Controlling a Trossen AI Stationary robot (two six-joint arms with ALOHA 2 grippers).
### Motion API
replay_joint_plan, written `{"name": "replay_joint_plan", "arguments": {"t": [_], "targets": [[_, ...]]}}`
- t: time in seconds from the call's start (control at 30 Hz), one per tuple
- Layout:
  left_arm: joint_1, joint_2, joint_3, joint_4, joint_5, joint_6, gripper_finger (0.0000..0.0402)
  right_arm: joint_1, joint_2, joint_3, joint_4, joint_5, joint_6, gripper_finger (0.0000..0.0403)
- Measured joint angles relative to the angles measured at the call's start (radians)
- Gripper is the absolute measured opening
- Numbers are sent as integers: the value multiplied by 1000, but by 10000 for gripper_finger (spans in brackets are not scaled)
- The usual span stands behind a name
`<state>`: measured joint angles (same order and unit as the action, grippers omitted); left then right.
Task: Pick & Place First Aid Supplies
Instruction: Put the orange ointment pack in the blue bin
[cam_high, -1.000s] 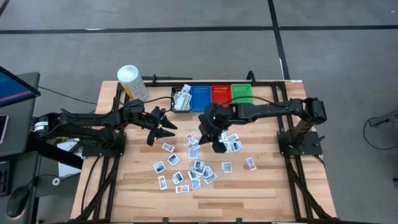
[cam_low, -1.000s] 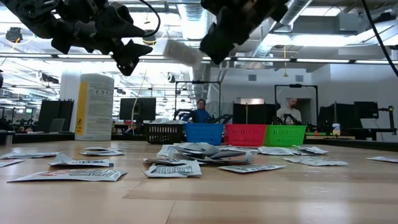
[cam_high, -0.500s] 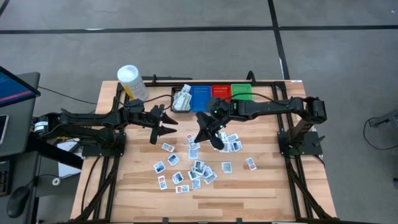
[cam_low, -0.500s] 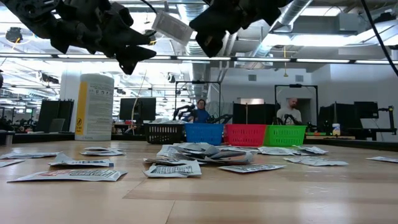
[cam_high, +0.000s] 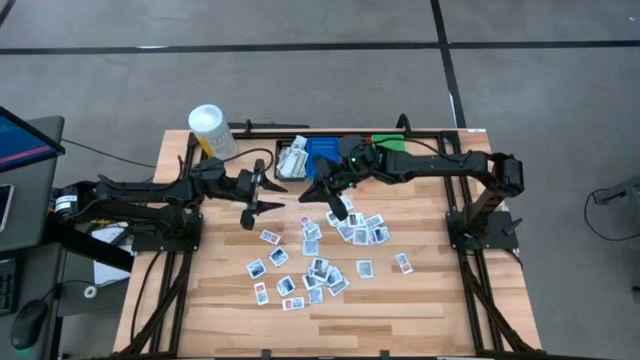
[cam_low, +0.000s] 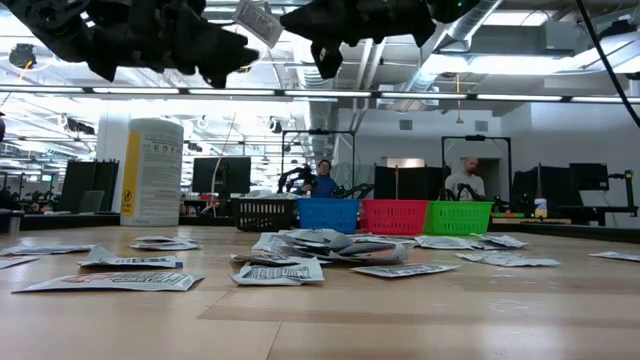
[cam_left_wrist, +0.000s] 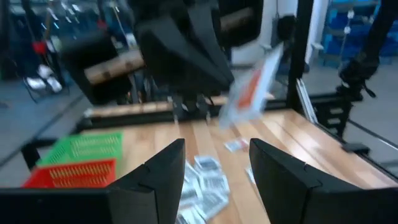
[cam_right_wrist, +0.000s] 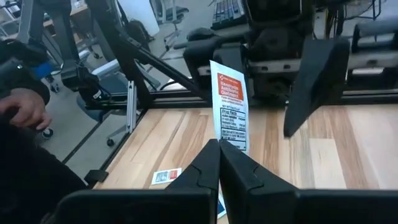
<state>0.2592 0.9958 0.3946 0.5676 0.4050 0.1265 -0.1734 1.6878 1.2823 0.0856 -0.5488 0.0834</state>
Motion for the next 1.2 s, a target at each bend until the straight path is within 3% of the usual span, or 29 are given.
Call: {"name": "replay_joint_plan", "arguments": {"t": [0.53,0.97,1.2], "targets": [[0,0,0,75,5,-2,167,10,2,0,7,27,-4,0],[-44,0,0,90,14,-3,80,9,2,0,20,57,-31,0],[-41,0,0,99,8,0,12,9,2,0,20,61,-39,0]]}}
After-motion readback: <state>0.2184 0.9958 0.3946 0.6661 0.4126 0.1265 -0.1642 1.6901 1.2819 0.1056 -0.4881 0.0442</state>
